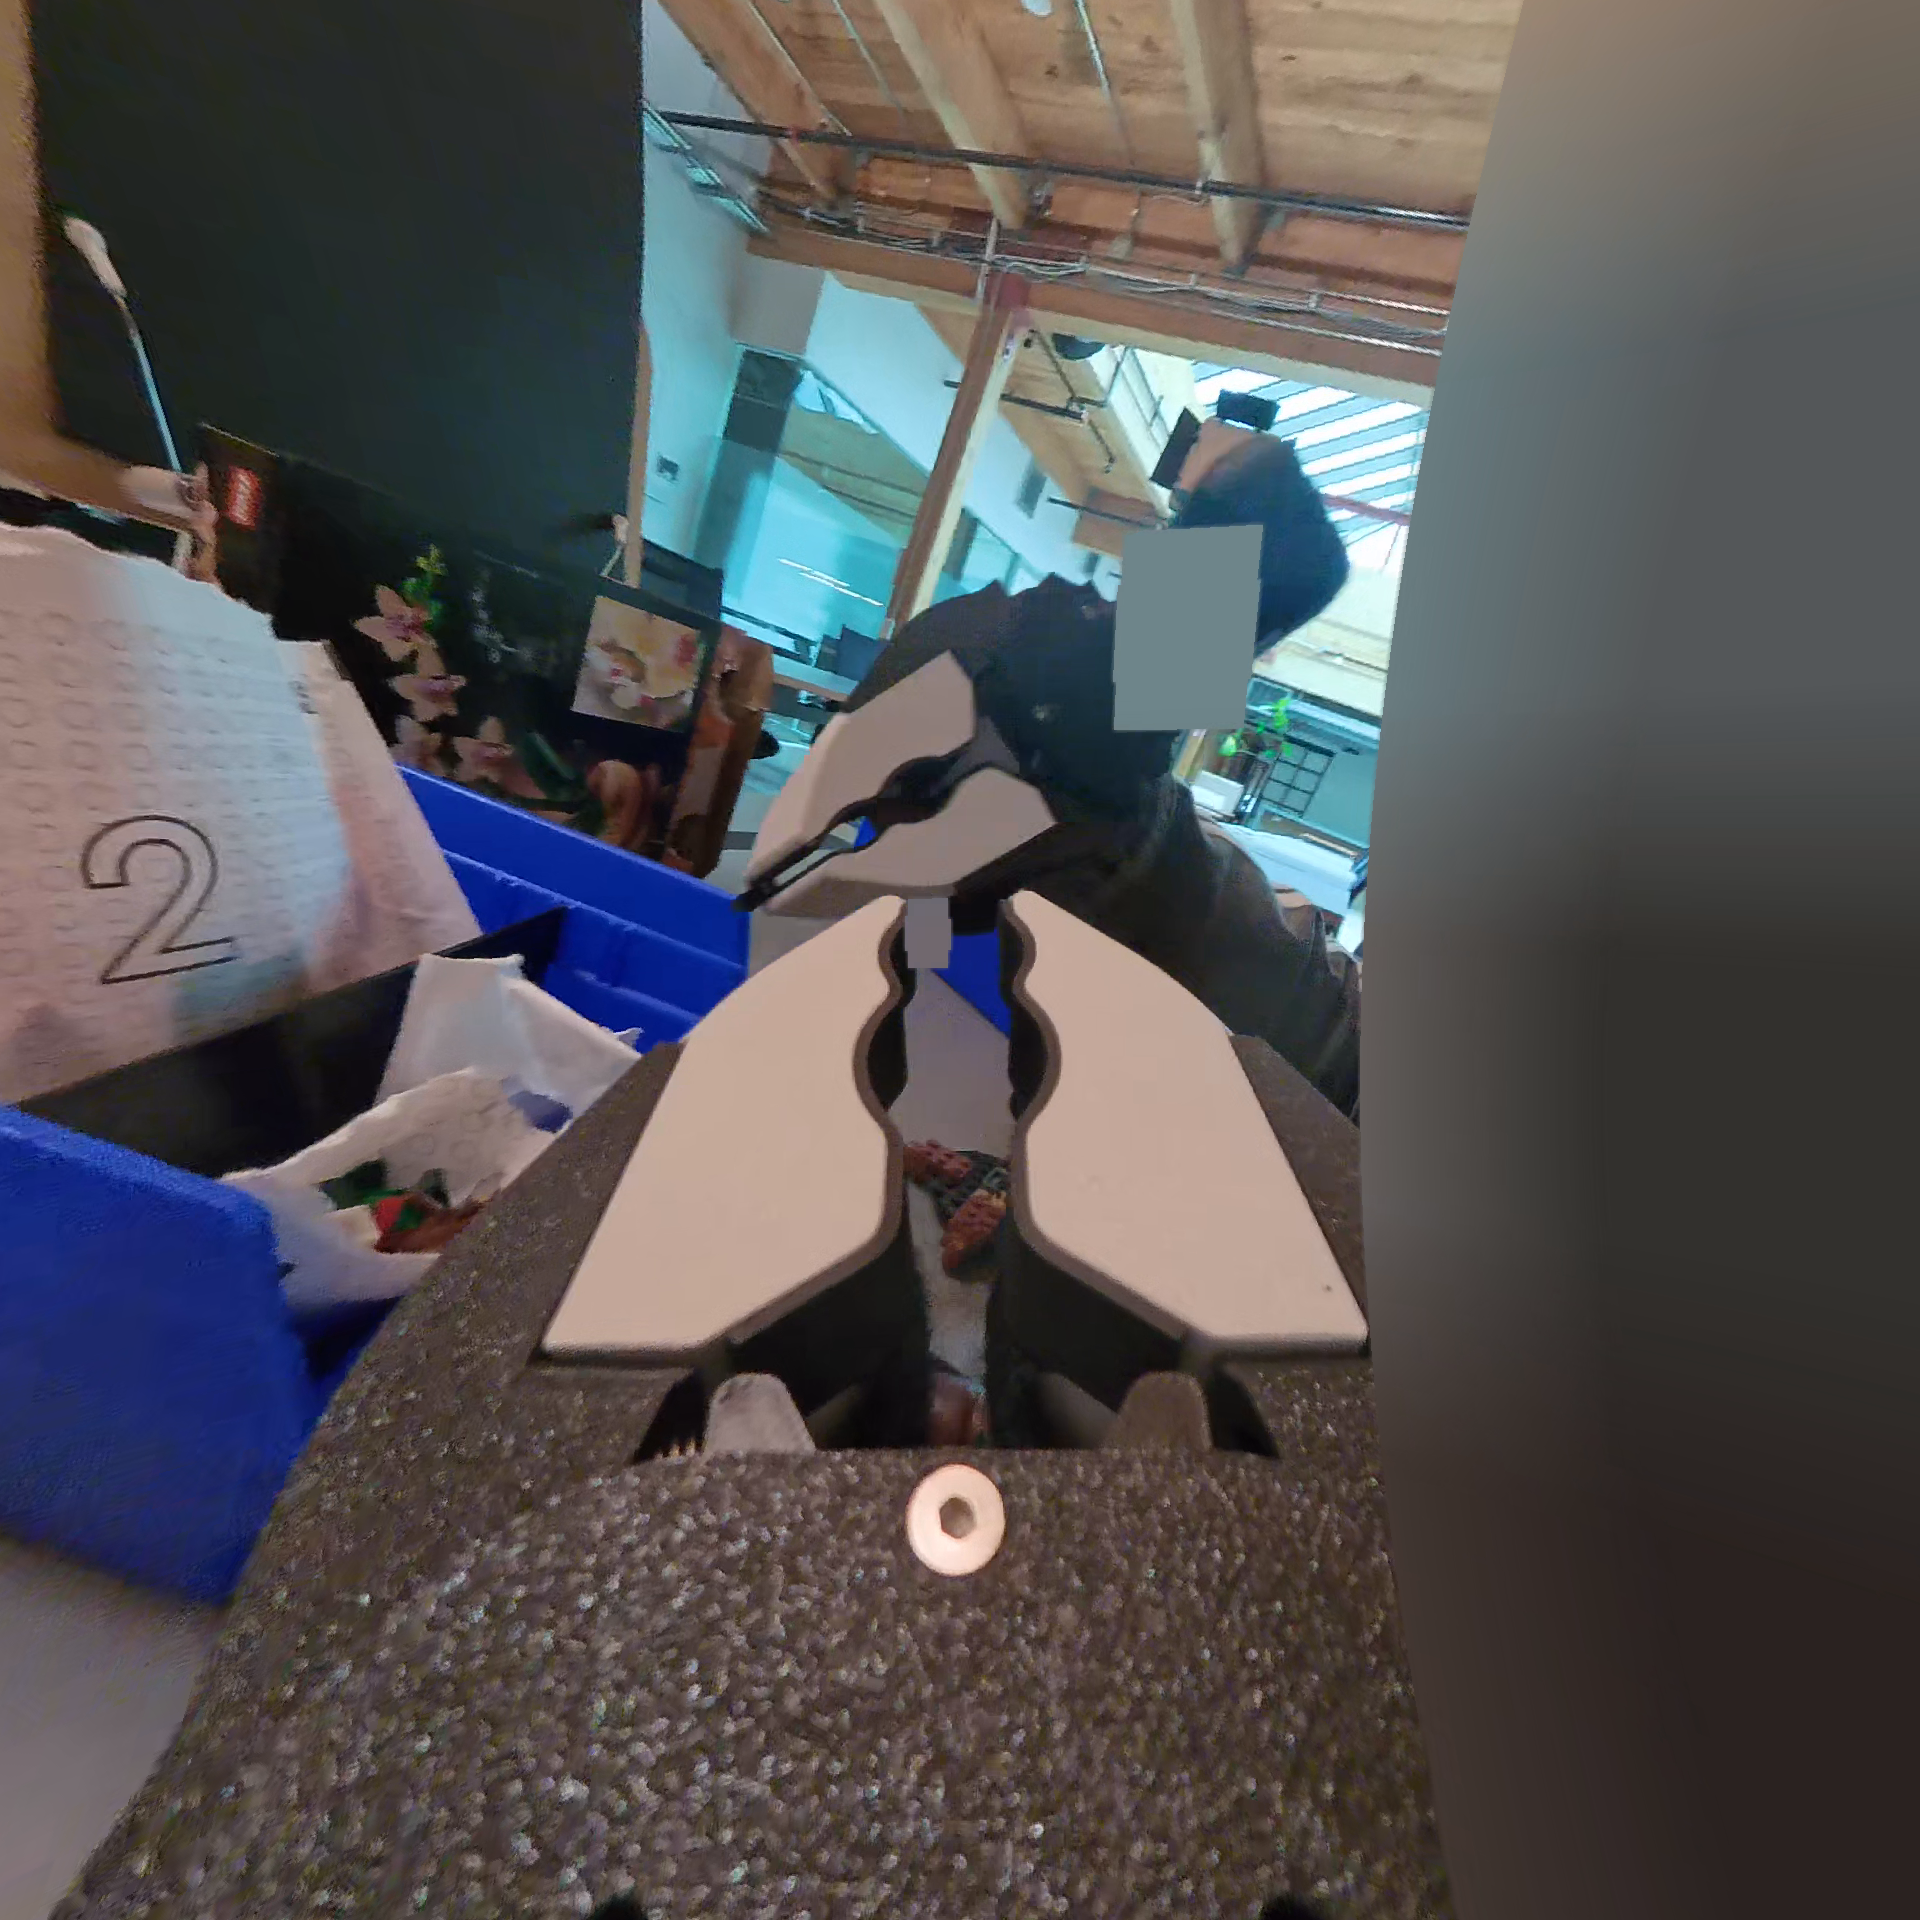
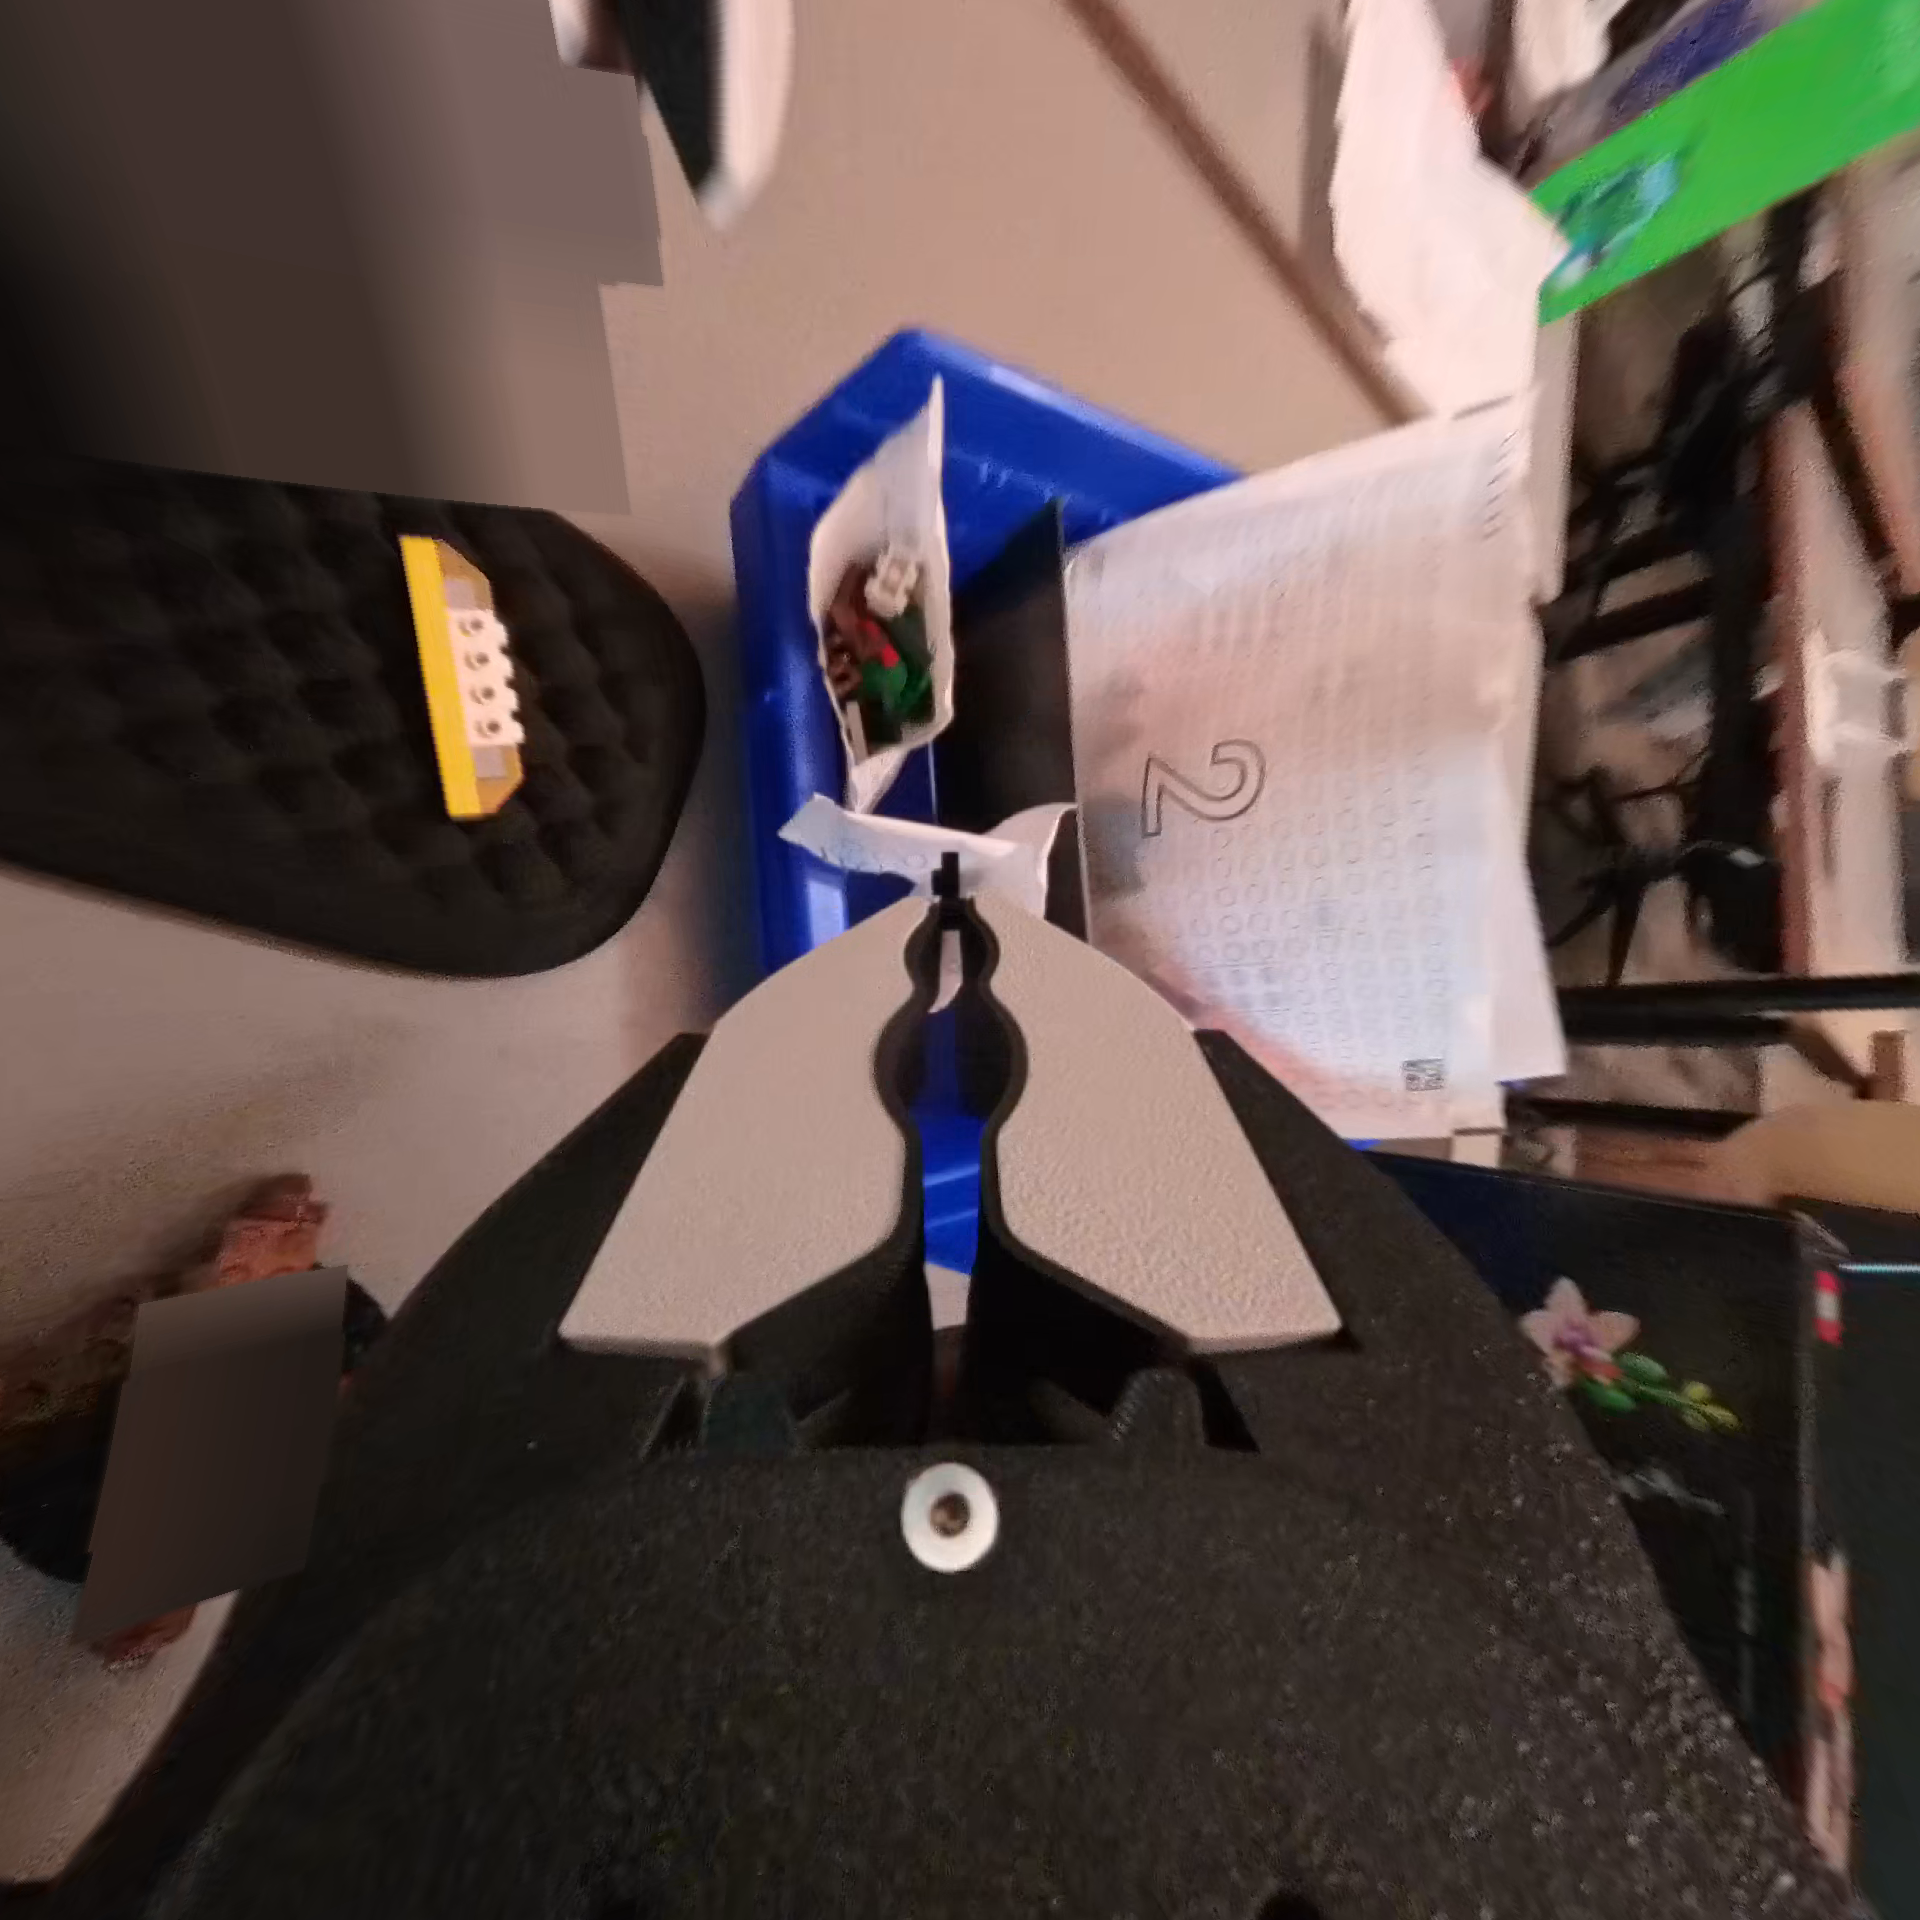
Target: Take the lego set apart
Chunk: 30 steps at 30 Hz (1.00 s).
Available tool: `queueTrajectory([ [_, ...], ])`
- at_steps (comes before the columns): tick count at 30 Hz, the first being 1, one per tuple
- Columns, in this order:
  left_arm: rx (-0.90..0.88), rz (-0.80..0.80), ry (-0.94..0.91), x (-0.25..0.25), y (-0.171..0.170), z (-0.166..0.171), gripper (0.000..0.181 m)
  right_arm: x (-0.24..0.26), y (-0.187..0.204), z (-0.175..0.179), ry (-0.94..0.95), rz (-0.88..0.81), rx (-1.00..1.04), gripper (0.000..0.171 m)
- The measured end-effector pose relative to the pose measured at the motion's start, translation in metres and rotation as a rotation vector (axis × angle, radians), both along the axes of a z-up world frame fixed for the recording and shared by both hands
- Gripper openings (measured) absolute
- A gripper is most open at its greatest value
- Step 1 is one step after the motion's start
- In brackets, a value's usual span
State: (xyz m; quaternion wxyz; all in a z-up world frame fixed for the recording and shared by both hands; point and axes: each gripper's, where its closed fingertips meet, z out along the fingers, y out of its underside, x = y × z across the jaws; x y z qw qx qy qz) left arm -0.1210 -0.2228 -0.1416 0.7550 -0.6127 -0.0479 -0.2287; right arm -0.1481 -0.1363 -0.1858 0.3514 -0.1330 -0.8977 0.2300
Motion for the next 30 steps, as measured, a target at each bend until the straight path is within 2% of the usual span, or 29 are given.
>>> queueTrajectory([
  [3, -0.006, 0.013, 0.023, 0.0, -0.001, 0.0, 0.014, -0.017, -0.002, -0.018, -0.108, -0.048, 0.001, 0.003],
  [8, -0.032, 0.031, 0.089, 0.002, -0.002, -0.003, 0.014, -0.032, 0.019, -0.048, -0.281, -0.234, 0.093, 0.003],
  [11, -0.024, 0.034, 0.096, 0.0, -0.005, -0.003, 0.014, -0.038, 0.022, -0.055, -0.312, -0.291, 0.105, 0.003],
  [14, -0.019, 0.04, 0.092, -0.002, -0.008, -0.003, 0.014, -0.039, 0.025, -0.06, -0.332, -0.312, 0.131, 0.013],
  [22, -0.034, 0.049, 0.104, -0.005, -0.008, -0.007, 0.014, -0.035, 0.027, -0.05, -0.311, -0.336, 0.107, 0.02],
  [27, -0.118, 0.03, 0.185, 0.007, 0.002, -0.019, 0.013, 0.011, 0.016, -0.017, -0.298, -0.282, -0.081, 0.02],
  [30, -0.221, -0.019, 0.268, 0.024, 0.015, -0.037, 0.014, 0.067, 0.012, -0.03, -0.405, -0.248, -0.215, 0.034],
])
